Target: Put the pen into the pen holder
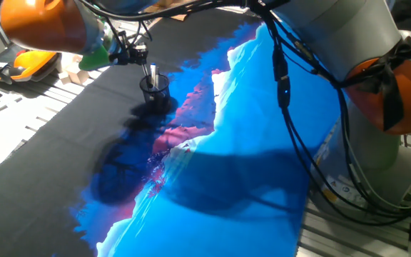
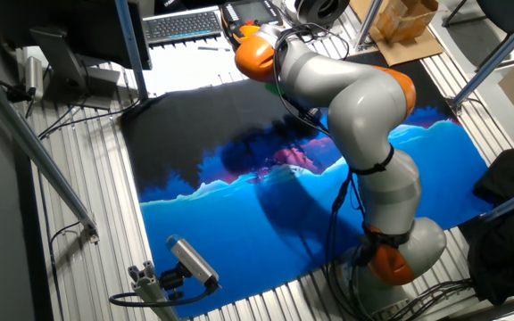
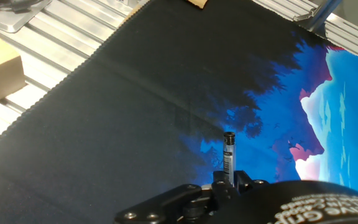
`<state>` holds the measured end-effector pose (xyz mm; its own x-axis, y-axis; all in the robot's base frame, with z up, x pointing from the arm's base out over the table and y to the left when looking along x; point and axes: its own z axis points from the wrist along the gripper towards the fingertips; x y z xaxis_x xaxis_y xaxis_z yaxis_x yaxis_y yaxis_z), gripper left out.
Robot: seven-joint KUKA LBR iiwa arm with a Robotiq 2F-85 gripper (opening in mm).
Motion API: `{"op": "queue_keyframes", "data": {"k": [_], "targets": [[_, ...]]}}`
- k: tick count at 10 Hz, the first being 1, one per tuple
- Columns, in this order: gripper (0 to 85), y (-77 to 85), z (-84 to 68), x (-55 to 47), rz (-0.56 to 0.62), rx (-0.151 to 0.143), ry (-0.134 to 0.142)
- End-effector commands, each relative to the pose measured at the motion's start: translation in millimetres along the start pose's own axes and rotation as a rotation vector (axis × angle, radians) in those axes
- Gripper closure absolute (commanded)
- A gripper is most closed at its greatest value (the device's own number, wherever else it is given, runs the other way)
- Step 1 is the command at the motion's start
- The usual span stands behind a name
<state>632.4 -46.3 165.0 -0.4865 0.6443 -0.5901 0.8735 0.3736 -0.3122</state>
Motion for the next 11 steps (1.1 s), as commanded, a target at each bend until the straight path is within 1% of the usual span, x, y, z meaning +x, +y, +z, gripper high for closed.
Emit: {"op": "queue_keyframes", "data": {"k": [1, 3, 4, 6, 11], "targets": [[85.0, -0.4, 1.0, 2.7, 0.004, 0.007, -0.002], [85.0, -1.9, 3.9, 9.3, 0.016, 0.039, -0.013], [68.0, -1.9, 3.3, 9.4, 0.019, 0.040, -0.009], [68.0, -2.2, 2.8, 8.8, 0.012, 0.024, 0.004], [68.0, -2.6, 1.4, 9.2, 0.021, 0.028, 0.014]]}}
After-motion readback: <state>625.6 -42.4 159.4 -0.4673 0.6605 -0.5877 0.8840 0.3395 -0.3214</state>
